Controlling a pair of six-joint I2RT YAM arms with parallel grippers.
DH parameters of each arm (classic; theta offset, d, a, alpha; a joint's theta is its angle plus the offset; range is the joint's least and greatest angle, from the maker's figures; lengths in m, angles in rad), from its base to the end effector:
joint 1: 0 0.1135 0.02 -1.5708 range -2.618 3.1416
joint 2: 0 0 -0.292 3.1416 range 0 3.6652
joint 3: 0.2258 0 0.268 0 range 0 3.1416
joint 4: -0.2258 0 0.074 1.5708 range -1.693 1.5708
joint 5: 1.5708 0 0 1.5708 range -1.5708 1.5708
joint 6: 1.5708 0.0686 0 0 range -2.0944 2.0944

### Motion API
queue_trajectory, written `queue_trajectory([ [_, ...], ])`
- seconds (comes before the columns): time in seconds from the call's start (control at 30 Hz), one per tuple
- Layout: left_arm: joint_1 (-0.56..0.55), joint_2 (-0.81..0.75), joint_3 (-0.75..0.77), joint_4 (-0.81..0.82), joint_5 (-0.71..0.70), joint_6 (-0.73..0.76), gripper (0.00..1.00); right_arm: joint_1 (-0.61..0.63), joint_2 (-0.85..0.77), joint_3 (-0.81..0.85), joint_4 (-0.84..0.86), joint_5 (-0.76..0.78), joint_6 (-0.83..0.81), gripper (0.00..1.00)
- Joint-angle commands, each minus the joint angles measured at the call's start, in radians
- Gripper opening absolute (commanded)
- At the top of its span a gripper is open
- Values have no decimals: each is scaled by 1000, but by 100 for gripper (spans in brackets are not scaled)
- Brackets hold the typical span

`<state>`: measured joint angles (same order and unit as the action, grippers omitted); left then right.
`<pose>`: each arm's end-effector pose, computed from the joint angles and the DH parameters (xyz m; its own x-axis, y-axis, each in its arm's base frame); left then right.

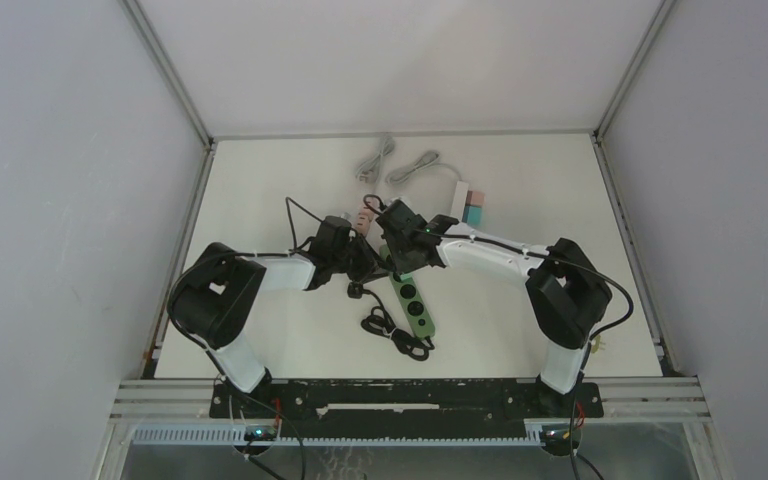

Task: Insert the plug
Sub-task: Press the plug into the socket.

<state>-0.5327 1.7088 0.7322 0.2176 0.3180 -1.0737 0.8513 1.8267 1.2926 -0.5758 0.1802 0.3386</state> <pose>0.2967 -0.1998 0.1241 -0.8785 -0.4513 -0.1569 -0.1978 0.6425 -0.7403 0.2809 0.3019 0.1879 -0.7851 -0.4001 -0.4728 -0.4523 0.8918 -0.0037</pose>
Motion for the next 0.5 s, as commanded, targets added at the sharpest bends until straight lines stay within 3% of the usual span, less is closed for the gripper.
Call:
queue_trajectory([
  [0.0, -6, -15, -29, -11, -2, 4, 27, 25, 175, -91, -75, -79, -2, 0],
  [0.47, -6, -23, -35, -6, -3, 1, 28, -11, 143, -213, -9, -103, 20, 0],
])
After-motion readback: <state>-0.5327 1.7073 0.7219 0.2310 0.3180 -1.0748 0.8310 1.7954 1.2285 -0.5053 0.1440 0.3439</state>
